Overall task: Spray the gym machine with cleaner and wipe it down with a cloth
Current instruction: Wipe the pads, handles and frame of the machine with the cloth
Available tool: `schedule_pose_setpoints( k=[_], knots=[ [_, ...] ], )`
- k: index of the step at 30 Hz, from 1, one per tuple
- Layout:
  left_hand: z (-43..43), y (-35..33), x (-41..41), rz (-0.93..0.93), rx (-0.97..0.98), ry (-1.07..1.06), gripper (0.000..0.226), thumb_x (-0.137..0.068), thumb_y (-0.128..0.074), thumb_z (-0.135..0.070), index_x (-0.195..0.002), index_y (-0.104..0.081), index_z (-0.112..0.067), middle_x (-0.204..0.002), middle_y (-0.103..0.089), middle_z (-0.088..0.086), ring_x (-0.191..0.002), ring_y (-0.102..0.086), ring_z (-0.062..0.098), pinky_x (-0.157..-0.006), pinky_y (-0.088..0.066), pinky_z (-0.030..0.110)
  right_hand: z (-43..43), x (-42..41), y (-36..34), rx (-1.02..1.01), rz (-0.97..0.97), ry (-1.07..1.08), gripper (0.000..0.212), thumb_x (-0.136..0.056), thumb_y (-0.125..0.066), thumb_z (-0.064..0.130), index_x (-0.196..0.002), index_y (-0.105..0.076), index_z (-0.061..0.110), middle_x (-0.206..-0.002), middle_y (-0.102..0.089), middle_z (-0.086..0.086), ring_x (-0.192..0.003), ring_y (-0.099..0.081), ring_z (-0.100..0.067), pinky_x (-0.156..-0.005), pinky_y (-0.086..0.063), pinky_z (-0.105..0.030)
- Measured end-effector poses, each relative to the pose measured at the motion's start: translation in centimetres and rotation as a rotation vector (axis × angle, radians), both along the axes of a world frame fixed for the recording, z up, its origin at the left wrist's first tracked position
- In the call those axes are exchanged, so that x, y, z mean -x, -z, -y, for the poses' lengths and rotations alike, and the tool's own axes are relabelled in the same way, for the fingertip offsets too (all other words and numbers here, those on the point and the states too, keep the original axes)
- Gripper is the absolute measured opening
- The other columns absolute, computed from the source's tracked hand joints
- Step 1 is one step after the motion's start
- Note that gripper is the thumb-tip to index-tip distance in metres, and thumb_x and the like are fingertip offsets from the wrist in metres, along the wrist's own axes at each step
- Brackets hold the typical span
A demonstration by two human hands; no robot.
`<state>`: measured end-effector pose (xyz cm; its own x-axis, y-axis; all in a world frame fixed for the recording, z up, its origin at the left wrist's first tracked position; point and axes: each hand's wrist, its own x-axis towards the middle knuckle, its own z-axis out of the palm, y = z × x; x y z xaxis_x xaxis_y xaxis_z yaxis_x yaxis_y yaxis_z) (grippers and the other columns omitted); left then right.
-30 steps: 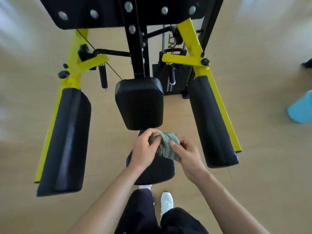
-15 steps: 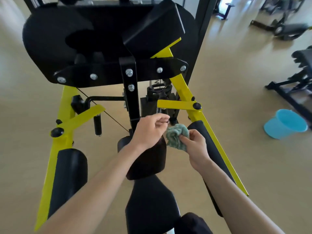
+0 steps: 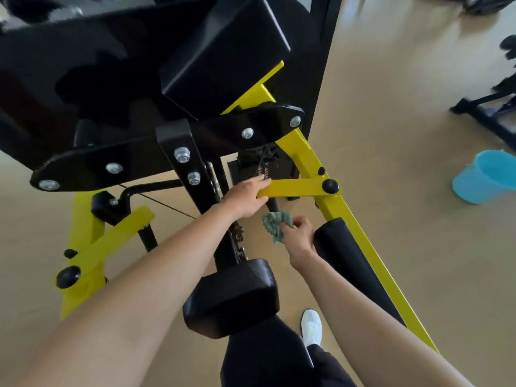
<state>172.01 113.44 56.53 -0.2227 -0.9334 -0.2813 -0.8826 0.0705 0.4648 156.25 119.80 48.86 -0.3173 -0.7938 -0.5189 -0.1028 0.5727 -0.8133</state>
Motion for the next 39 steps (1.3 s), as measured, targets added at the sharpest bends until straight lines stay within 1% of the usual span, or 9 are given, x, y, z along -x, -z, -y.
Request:
schedule_pose_setpoints(
  k=[7,10,15,18,21,24,27,31,39],
  knots=[
    [1.7,1.6,-0.4,0.028,0.106,0.059,0.055,-0.102,-0.063,-0.034,-0.154,-0.048,-0.023,-0.158,-0.048,-0.005,-0.137,-0.051,0.028,-0.106,-0.045,0.04,4.4,-1.6,2.9,-0.101,0.126,0.141,0.01,-0.095,-0.067,0.011,-0.097,-0.062,0.02,-0.098,-0.068,-0.008,-0.095,-0.067,-0.029,-0.089,-0.06,-0.045],
    [1.8,2.2,-0.8,-0.04,0.133,0.054,0.054,-0.1,-0.066,-0.033,-0.151,-0.052,-0.022,-0.153,-0.054,-0.005,-0.132,-0.055,0.027,-0.099,-0.047,0.037,5.9,-2.1,3.8,-0.111,0.215,0.116,0.026,-0.095,-0.069,0.008,-0.12,-0.071,0.014,-0.109,-0.073,-0.009,-0.1,-0.071,-0.029,-0.097,-0.059,-0.047],
    [1.7,2.5,-0.8,-0.065,0.158,0.041,0.052,-0.099,-0.068,-0.034,-0.149,-0.055,-0.024,-0.149,-0.056,-0.007,-0.122,-0.061,0.027,-0.09,-0.048,0.037,6.1,-2.7,3.3,-0.012,0.121,0.05,0.033,-0.09,-0.071,0.006,-0.12,-0.073,0.02,-0.114,-0.075,-0.004,-0.101,-0.071,-0.024,-0.092,-0.059,-0.038],
    [1.8,2.6,-0.7,-0.062,0.166,0.025,0.052,-0.098,-0.068,-0.038,-0.147,-0.057,-0.027,-0.146,-0.058,-0.01,-0.112,-0.063,0.028,-0.085,-0.05,0.038,5.3,-3.3,1.6,0.164,0.06,0.041,0.02,-0.087,-0.072,0.006,-0.095,-0.069,0.024,-0.102,-0.072,-0.005,-0.096,-0.069,-0.026,-0.087,-0.058,-0.039],
    [1.8,2.5,-0.8,-0.066,0.18,0.032,0.051,-0.098,-0.068,-0.04,-0.146,-0.058,-0.026,-0.141,-0.061,-0.009,-0.11,-0.063,0.028,-0.085,-0.054,0.044,5.1,-3.8,1.4,0.255,0.076,0.088,0.028,-0.085,-0.075,0.006,-0.081,-0.061,0.03,-0.094,-0.07,-0.007,-0.091,-0.069,-0.031,-0.08,-0.057,-0.042],
    [1.8,2.4,-0.8,-0.081,0.168,0.036,0.053,-0.098,-0.068,-0.041,-0.146,-0.058,-0.023,-0.14,-0.061,-0.007,-0.118,-0.062,0.026,-0.088,-0.054,0.047,5.4,-3.6,3.5,0.176,0.043,0.081,0.018,-0.089,-0.071,0.008,-0.101,-0.071,0.023,-0.103,-0.068,0.0,-0.096,-0.066,-0.023,-0.088,-0.056,-0.038],
    [1.8,2.3,-0.7,-0.083,0.177,0.027,0.053,-0.097,-0.069,-0.04,-0.146,-0.058,-0.023,-0.139,-0.061,-0.009,-0.118,-0.062,0.024,-0.086,-0.055,0.045,5.8,-2.8,6.5,0.033,0.051,0.036,0.039,-0.09,-0.069,0.004,-0.122,-0.074,0.025,-0.111,-0.072,0.0,-0.103,-0.068,-0.022,-0.092,-0.059,-0.041],
    [1.6,2.2,-0.7,-0.145,0.175,-0.006,0.054,-0.095,-0.074,-0.036,-0.144,-0.06,-0.021,-0.139,-0.063,-0.01,-0.117,-0.063,0.022,-0.087,-0.056,0.047,6.5,-2.2,8.0,-0.101,0.214,0.065,0.057,-0.086,-0.074,-0.004,-0.131,-0.068,0.03,-0.119,-0.07,-0.001,-0.113,-0.067,-0.024,-0.093,-0.06,-0.038],
    [1.5,1.9,-0.4,-0.132,0.204,-0.04,0.055,-0.091,-0.078,-0.037,-0.141,-0.063,-0.022,-0.136,-0.068,-0.002,-0.118,-0.065,0.025,-0.088,-0.055,0.037,4.1,-3.4,5.2,0.104,0.234,0.074,0.059,-0.084,-0.069,-0.001,-0.139,-0.059,0.016,-0.128,-0.061,-0.006,-0.114,-0.062,-0.023,-0.098,-0.056,-0.038]
  ],
)
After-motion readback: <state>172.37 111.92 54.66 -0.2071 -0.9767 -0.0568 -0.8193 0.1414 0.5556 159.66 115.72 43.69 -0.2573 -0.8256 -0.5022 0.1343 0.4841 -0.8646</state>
